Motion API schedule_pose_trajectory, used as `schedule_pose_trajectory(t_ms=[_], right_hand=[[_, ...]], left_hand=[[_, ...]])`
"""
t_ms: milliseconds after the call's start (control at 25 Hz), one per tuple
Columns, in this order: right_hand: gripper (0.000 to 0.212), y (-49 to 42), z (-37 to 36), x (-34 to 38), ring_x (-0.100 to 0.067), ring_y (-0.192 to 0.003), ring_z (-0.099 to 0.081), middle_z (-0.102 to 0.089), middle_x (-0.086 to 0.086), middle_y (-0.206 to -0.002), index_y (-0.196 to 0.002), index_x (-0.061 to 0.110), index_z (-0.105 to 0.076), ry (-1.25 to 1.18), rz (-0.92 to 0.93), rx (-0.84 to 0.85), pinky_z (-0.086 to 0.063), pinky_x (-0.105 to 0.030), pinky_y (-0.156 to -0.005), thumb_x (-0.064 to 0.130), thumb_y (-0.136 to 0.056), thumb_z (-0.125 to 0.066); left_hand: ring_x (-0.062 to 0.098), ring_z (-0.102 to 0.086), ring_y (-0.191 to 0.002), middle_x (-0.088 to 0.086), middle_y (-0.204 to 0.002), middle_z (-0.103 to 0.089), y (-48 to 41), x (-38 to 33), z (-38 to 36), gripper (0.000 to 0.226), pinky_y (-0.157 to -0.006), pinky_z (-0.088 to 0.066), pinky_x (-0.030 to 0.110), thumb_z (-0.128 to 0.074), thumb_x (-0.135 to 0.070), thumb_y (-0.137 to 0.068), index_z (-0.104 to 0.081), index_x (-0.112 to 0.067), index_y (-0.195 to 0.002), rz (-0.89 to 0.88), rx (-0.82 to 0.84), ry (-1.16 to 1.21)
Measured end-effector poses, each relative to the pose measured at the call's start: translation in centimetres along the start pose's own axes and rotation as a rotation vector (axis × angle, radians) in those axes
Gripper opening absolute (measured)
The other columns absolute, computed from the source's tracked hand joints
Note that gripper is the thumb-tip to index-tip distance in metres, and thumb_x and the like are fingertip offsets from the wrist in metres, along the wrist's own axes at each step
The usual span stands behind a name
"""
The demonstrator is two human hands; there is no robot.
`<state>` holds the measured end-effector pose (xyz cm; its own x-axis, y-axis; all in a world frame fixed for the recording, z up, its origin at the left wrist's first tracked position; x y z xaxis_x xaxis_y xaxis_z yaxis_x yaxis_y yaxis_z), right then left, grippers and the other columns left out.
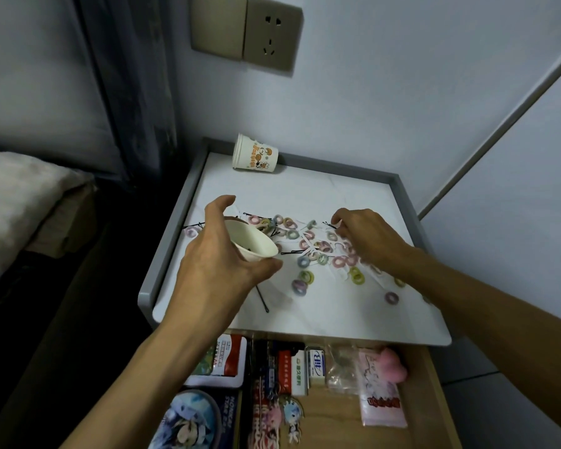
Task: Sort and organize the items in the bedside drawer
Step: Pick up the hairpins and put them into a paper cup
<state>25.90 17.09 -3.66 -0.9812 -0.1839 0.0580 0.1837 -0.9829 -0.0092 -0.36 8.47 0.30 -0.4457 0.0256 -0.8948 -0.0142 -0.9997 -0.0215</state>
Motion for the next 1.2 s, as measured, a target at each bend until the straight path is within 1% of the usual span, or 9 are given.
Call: schedule_pose_trajectory(t_ms=[80,160,280,440,600,840,1000,1120,1200], right_hand=[[0.029,-0.2,0.4,-0.5,-0.025,-0.095,-0.067,-0.071,-0.013,-0.11,-0.124,0.008,-0.063,0.035,0.005,-0.018,-0.05,-0.028,-0.081,0.014,-0.096,-0.061],[0.024,-0.3,1.4,-0.4,-0.023,-0.095,-0.067,-0.073,-0.009,-0.107,-0.117,0.009,-0.069,0.034,0.01,-0.037,-0.048,-0.029,-0.083,0.017,-0.095,-0.061],[0.018,-0.4,2.9,2.3,-0.019,-0.091,-0.066,-0.074,-0.003,-0.101,-0.105,0.012,-0.074,-0.083,0.098,-0.065,-0.048,-0.03,-0.083,0.02,-0.092,-0.065],[0.013,-0.9,1.3,7.5,-0.014,-0.082,-0.063,-0.072,0.003,-0.09,-0.096,0.017,-0.076,-0.104,0.27,0.082,-0.047,-0.03,-0.073,0.022,-0.088,-0.067],[0.005,-1.1,-0.5,8.0,-0.015,-0.076,-0.059,-0.066,0.002,-0.082,-0.086,0.018,-0.073,-0.048,0.236,0.152,-0.043,-0.028,-0.064,0.022,-0.085,-0.07],[0.011,-0.6,-1.3,6.8,-0.018,-0.088,-0.055,-0.062,-0.001,-0.093,-0.092,0.015,-0.066,-0.006,0.186,0.149,-0.044,-0.034,-0.072,0.024,-0.094,-0.06],[0.009,-1.1,0.4,5.6,-0.015,-0.083,-0.058,-0.063,0.002,-0.09,-0.096,0.014,-0.067,-0.294,-0.011,-0.038,-0.045,-0.03,-0.07,0.02,-0.094,-0.061],[0.007,-0.9,1.1,3.9,-0.004,-0.078,-0.066,-0.072,0.005,-0.084,-0.095,0.011,-0.064,-0.656,-0.197,-0.183,-0.05,-0.016,-0.069,0.016,-0.096,-0.059],[0.007,-0.5,1.2,3.1,0.001,-0.073,-0.068,-0.074,0.004,-0.08,-0.094,0.011,-0.063,-0.792,-0.273,-0.251,-0.049,-0.01,-0.065,0.014,-0.096,-0.058]], left_hand=[[0.018,-0.054,-0.099,-0.004,-0.11,-0.056,0.0,0.0,0.1,0.1,-0.065,-0.038,0.016,-0.089,-0.035,-0.064,-0.025,-0.036,-0.142,-0.009,-0.002,0.007],[0.018,-0.054,-0.101,-0.005,-0.112,-0.055,0.1,-0.2,0.3,0.101,-0.074,-0.039,0.023,-0.088,-0.035,-0.065,-0.025,-0.037,-0.142,-0.018,-0.009,0.006],[0.016,-0.052,-0.102,-0.007,-0.111,-0.051,0.2,-0.5,0.4,0.101,-0.078,-0.038,0.024,-0.088,-0.035,-0.065,-0.023,-0.036,-0.144,-0.032,-0.014,-0.014],[0.018,-0.054,-0.099,-0.005,-0.11,-0.054,0.2,-0.4,0.5,0.101,-0.074,-0.039,0.024,-0.088,-0.034,-0.065,-0.024,-0.035,-0.143,-0.024,-0.016,-0.007],[0.021,-0.056,-0.101,-0.001,-0.111,-0.059,0.1,-0.3,0.8,0.1,-0.075,-0.043,0.026,-0.088,-0.034,-0.065,-0.025,-0.034,-0.143,-0.037,-0.032,0.016],[0.022,-0.058,-0.097,0.005,-0.105,-0.062,0.2,-0.2,1.0,0.099,-0.066,-0.038,0.022,-0.087,-0.036,-0.066,-0.025,-0.034,-0.143,-0.02,-0.026,0.008],[0.021,-0.057,-0.102,0.001,-0.113,-0.061,0.3,-0.3,0.9,0.099,-0.075,-0.042,0.026,-0.087,-0.036,-0.066,-0.025,-0.035,-0.143,-0.028,-0.024,0.025],[0.023,-0.058,-0.103,0.005,-0.114,-0.062,0.2,-0.1,0.9,0.099,-0.076,-0.044,0.026,-0.087,-0.037,-0.066,-0.025,-0.035,-0.143,-0.013,-0.025,0.037],[0.023,-0.058,-0.104,0.007,-0.114,-0.062,0.1,-0.1,0.9,0.099,-0.075,-0.042,0.025,-0.087,-0.037,-0.066,-0.025,-0.035,-0.143,-0.012,-0.025,0.034]])
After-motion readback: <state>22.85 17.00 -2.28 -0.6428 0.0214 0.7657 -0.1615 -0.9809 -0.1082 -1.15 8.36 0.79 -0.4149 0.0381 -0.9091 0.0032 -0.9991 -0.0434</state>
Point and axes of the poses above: each hand's wrist, its own y-axis away from the middle knuckle, its own z-axis out of the back of the hand, x = y × z, the point moved 6 cm from there along -y, towards the middle knuckle
